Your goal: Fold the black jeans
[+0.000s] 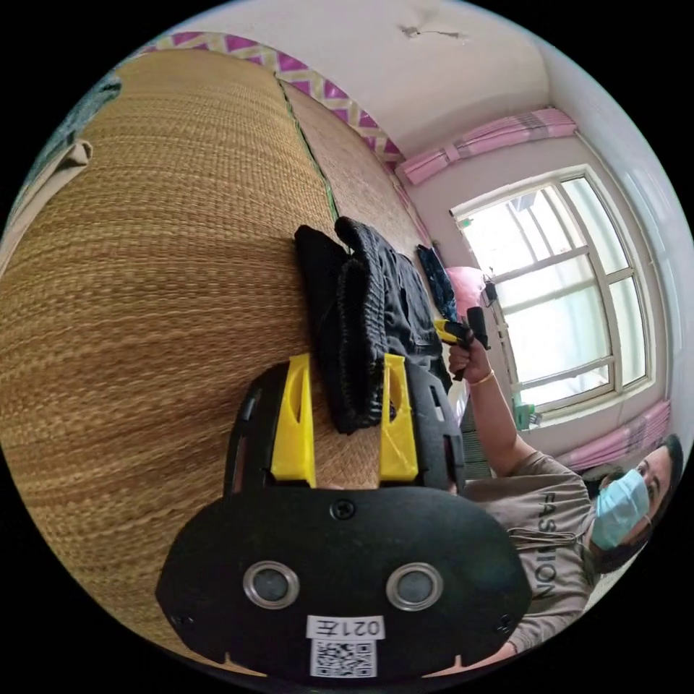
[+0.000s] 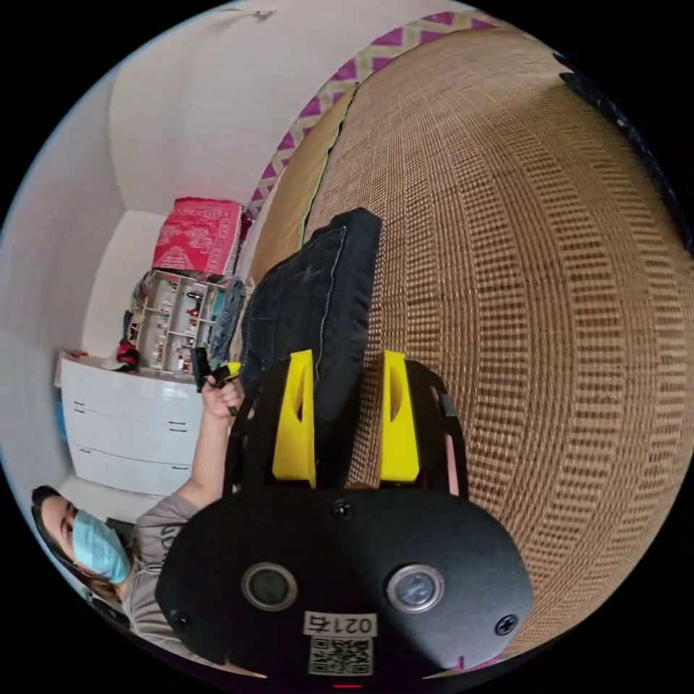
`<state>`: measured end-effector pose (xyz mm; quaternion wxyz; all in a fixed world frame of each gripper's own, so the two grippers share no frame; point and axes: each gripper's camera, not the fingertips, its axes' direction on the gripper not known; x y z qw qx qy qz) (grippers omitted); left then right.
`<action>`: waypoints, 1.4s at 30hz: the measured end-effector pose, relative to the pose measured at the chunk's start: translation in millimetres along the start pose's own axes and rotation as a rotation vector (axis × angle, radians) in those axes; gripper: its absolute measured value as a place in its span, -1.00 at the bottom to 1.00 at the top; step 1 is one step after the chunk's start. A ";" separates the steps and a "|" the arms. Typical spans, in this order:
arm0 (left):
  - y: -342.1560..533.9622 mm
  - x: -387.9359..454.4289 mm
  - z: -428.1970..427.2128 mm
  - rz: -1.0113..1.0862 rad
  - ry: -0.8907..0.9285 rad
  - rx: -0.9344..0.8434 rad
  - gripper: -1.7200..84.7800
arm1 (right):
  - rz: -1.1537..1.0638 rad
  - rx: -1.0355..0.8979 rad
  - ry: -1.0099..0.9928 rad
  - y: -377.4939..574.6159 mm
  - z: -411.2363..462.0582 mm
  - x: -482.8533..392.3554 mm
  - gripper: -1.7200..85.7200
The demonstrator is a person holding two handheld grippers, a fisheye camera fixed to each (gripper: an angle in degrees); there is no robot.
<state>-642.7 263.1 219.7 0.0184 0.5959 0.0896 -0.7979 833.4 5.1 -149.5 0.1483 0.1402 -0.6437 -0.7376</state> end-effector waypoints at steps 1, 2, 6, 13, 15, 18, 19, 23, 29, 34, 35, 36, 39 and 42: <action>-9.0 -2.3 9.2 -0.008 0.007 -0.039 -0.73 | 0.008 -0.008 -0.038 -3.5 -1.1 17.4 -0.68; -16.1 -2.6 14.6 -0.006 -0.011 -0.060 -0.75 | 0.005 -0.041 -0.085 -7.4 6.4 32.0 -0.71; -23.8 -11.1 9.7 -0.020 0.051 -0.057 -0.81 | 0.006 -0.077 -0.110 -8.1 10.7 68.5 -0.82; -67.7 95.3 10.5 0.155 0.110 -0.034 -0.83 | -0.092 -0.009 -0.204 32.2 -115.3 100.1 -0.88; -96.1 135.9 31.4 0.217 0.112 -0.058 -0.83 | -0.126 0.024 -0.174 44.2 -177.1 103.0 -0.89; -152.7 205.0 82.9 0.307 0.144 -0.080 -0.83 | -0.147 0.122 -0.114 62.5 -307.9 120.2 -0.88; -176.1 231.4 107.9 0.330 0.167 -0.083 -0.83 | -0.147 0.172 -0.077 69.0 -364.6 128.3 -0.88; -250.1 312.3 203.1 0.390 0.213 -0.072 -0.82 | -0.146 0.349 0.107 81.7 -554.1 152.4 -0.87; -314.4 319.4 334.2 0.290 0.161 -0.054 -0.77 | -0.013 0.504 0.389 59.7 -688.6 218.5 -0.74; -271.5 252.9 361.6 0.304 0.156 -0.161 -0.80 | 0.152 0.549 0.859 107.1 -659.7 261.5 -0.76; -251.8 234.1 352.4 0.308 0.156 -0.154 -0.81 | 0.122 0.547 0.917 126.0 -637.5 256.8 -0.78; -241.2 225.2 346.6 0.310 0.160 -0.150 -0.82 | 0.095 0.532 0.934 134.2 -623.5 252.6 -0.78; -185.5 187.4 311.6 0.311 0.210 -0.151 -0.86 | -0.083 0.428 0.983 173.7 -529.8 208.5 -0.83; -124.2 161.4 267.2 0.326 0.290 -0.122 -0.93 | -0.271 0.332 0.935 215.8 -413.7 128.7 -0.85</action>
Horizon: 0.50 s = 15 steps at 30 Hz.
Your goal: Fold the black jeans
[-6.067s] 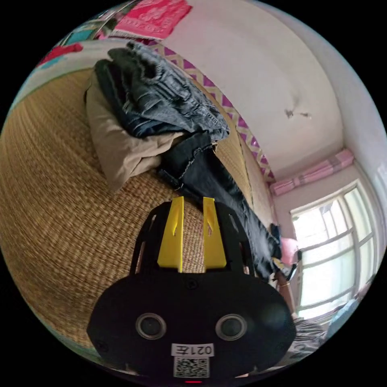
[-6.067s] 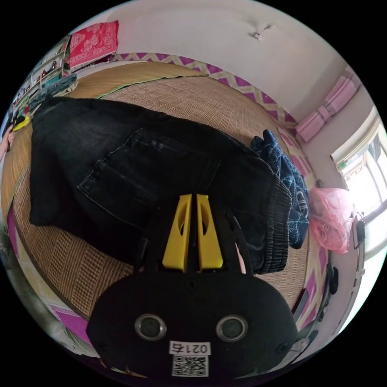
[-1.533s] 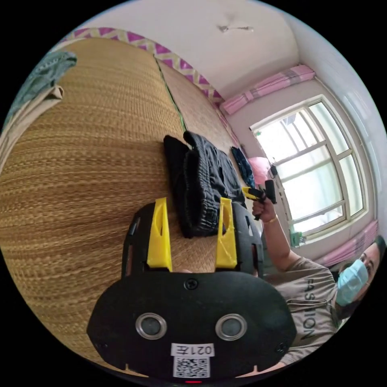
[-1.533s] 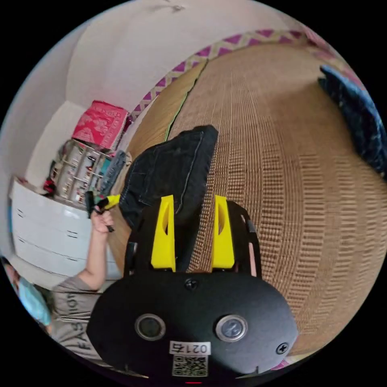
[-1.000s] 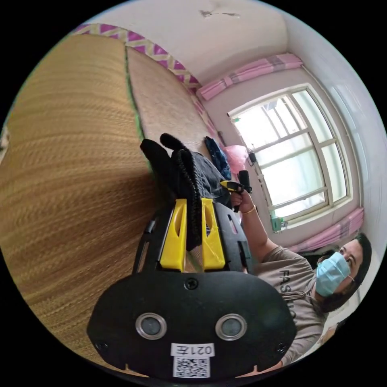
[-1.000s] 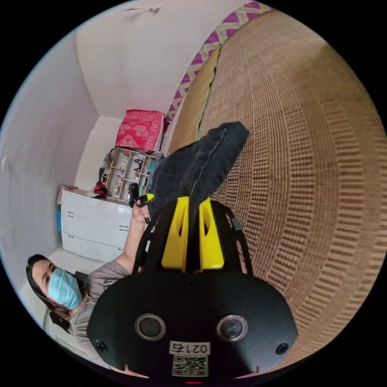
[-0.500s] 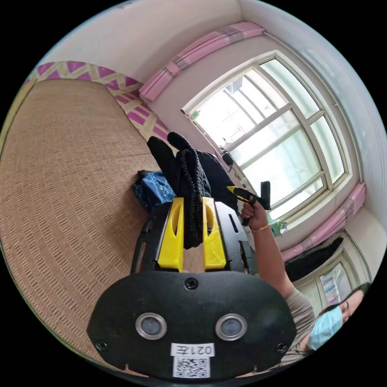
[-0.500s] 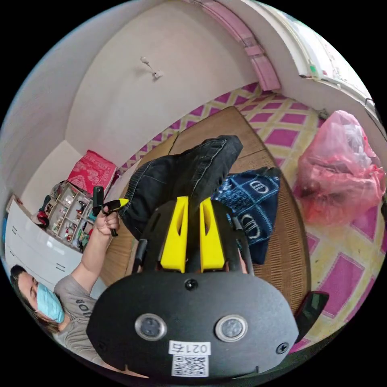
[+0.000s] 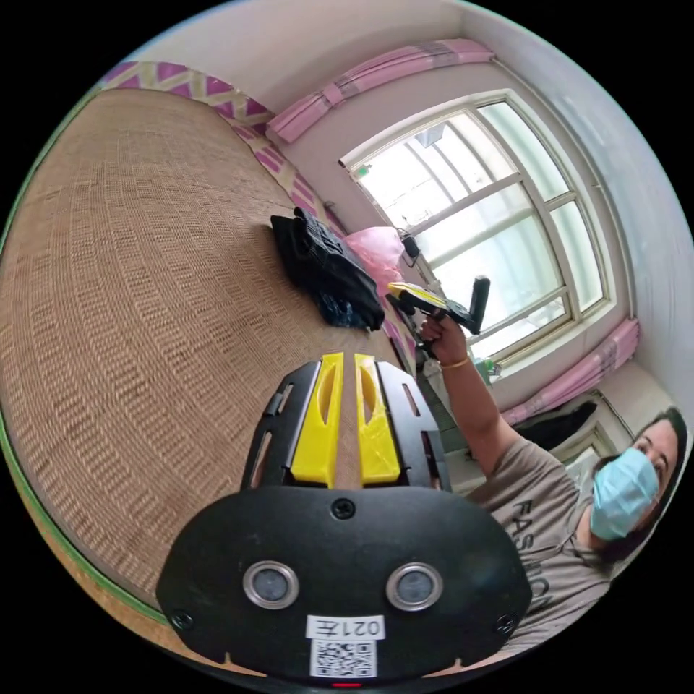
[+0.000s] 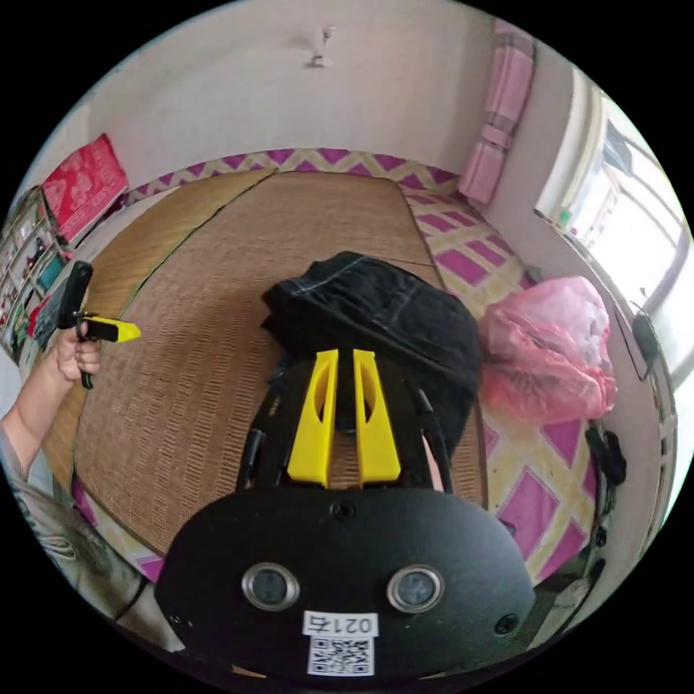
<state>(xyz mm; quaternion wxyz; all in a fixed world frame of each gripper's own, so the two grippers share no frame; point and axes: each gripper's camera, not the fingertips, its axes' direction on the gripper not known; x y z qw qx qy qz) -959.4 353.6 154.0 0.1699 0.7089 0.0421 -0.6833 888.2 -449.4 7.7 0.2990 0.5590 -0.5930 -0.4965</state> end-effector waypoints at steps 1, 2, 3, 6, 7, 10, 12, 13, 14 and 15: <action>29.5 6.0 -16.7 0.018 0.039 0.022 -0.94 | -0.063 0.006 -0.066 8.6 -9.1 -60.4 -0.86; 59.7 11.4 -33.9 0.025 0.071 0.051 -0.95 | -0.130 0.009 -0.133 16.5 -20.4 -124.5 -0.86; 75.4 14.0 -43.1 0.026 0.087 0.066 -0.96 | -0.161 0.015 -0.158 20.5 -26.8 -156.9 -0.86; 155.7 25.3 -92.1 0.039 0.113 0.162 -0.98 | -0.316 0.028 -0.273 39.1 -57.6 -321.6 -0.86; 186.3 29.1 -112.5 0.048 0.077 0.197 -0.98 | -0.374 0.016 -0.324 45.1 -66.8 -385.5 -0.86; 261.1 37.7 -166.7 0.102 -0.092 0.264 -0.98 | -0.517 -0.048 -0.527 61.6 -86.1 -549.3 -0.86; 303.5 40.7 -196.8 0.165 -0.186 0.318 -0.98 | -0.591 -0.067 -0.602 74.9 -99.9 -647.7 -0.87; 332.1 43.7 -214.2 0.250 -0.215 0.371 -0.98 | -0.632 -0.059 -0.621 85.2 -110.3 -710.8 -0.87; 359.7 45.5 -227.5 0.345 -0.214 0.424 -0.98 | -0.669 -0.058 -0.627 96.1 -118.7 -776.0 -0.86; 372.9 45.3 -232.9 0.394 -0.195 0.451 -0.98 | -0.689 -0.060 -0.633 101.9 -122.3 -808.8 -0.85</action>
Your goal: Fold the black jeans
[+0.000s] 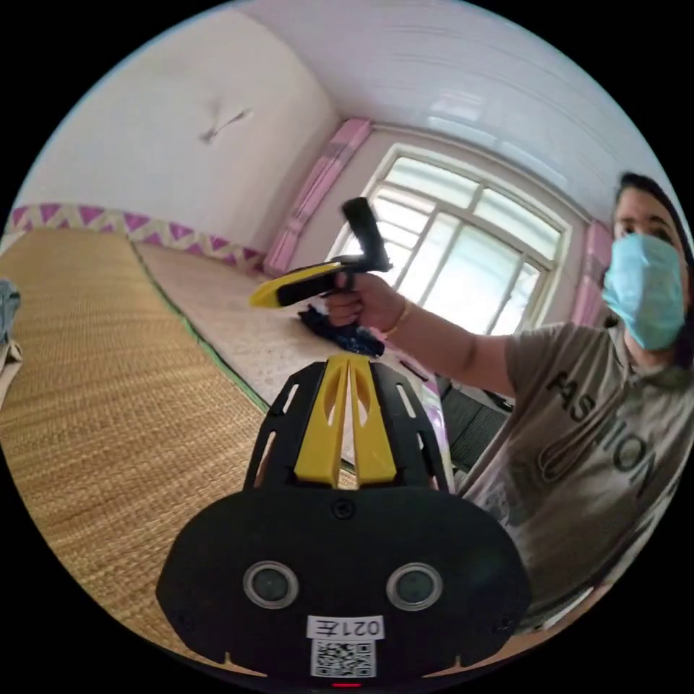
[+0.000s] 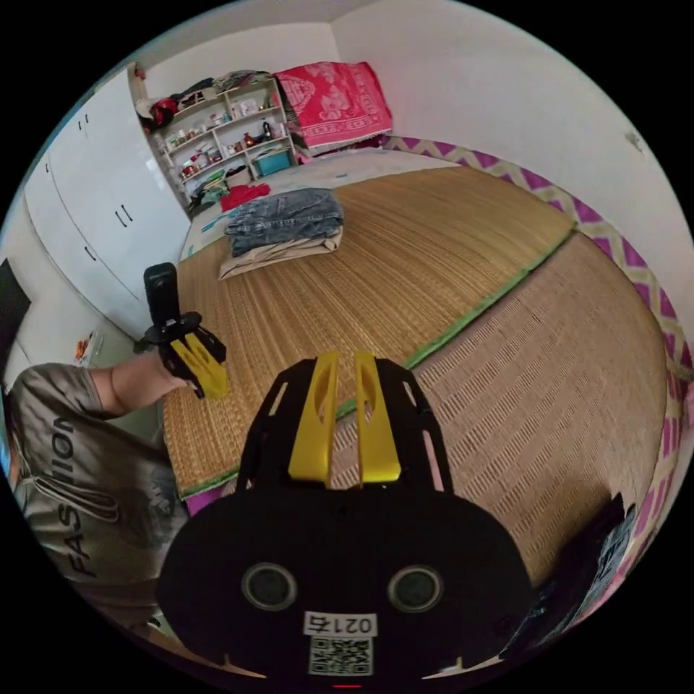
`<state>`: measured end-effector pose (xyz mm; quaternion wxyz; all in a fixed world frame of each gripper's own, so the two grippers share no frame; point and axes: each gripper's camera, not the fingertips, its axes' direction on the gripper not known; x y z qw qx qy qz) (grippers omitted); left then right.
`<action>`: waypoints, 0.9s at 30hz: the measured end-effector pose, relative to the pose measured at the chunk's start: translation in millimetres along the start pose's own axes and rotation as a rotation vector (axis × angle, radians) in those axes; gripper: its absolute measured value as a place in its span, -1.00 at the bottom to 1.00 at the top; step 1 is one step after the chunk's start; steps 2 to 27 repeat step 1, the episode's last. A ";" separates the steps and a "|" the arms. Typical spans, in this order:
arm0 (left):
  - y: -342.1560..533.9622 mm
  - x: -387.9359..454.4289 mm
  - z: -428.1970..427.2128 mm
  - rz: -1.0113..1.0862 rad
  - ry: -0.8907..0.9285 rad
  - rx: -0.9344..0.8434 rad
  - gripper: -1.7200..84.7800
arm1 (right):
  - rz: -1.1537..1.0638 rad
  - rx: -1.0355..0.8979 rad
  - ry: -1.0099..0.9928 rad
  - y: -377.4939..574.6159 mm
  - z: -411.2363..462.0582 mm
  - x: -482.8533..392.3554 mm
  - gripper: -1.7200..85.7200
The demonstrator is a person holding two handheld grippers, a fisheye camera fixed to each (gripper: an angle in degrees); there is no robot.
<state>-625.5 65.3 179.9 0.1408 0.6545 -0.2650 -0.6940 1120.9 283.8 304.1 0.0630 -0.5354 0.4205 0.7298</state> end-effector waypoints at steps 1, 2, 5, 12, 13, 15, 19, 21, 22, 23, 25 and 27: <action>18.9 3.4 -18.1 0.076 0.061 0.070 -0.98 | -0.040 -0.010 -0.030 -31.9 32.8 -49.6 -0.83; 18.9 3.4 -18.1 0.076 0.061 0.070 -0.98 | -0.040 -0.010 -0.030 -31.9 32.8 -49.6 -0.83; 18.9 3.4 -18.1 0.076 0.061 0.070 -0.98 | -0.040 -0.010 -0.030 -31.9 32.8 -49.6 -0.83; 18.9 3.4 -18.1 0.076 0.061 0.070 -0.98 | -0.040 -0.010 -0.030 -31.9 32.8 -49.6 -0.83; 18.9 3.4 -18.1 0.076 0.061 0.070 -0.98 | -0.040 -0.010 -0.030 -31.9 32.8 -49.6 -0.83; 18.9 3.4 -18.1 0.076 0.061 0.070 -0.98 | -0.040 -0.010 -0.030 -31.9 32.8 -49.6 -0.83; 18.9 3.4 -18.1 0.076 0.061 0.070 -0.98 | -0.040 -0.010 -0.030 -31.9 32.8 -49.6 -0.83; 18.9 3.4 -18.1 0.076 0.061 0.070 -0.98 | -0.040 -0.010 -0.030 -31.9 32.8 -49.6 -0.83; 18.9 3.4 -18.1 0.076 0.061 0.070 -0.98 | -0.040 -0.010 -0.030 -31.9 32.8 -49.6 -0.83; 18.9 3.4 -18.1 0.076 0.061 0.070 -0.98 | -0.040 -0.010 -0.030 -31.9 32.8 -49.6 -0.83; 18.9 3.4 -18.1 0.076 0.061 0.070 -0.98 | -0.040 -0.010 -0.030 -31.9 32.8 -49.6 -0.83; 18.9 3.4 -18.1 0.076 0.061 0.070 -0.98 | -0.040 -0.010 -0.030 -31.9 32.8 -49.6 -0.83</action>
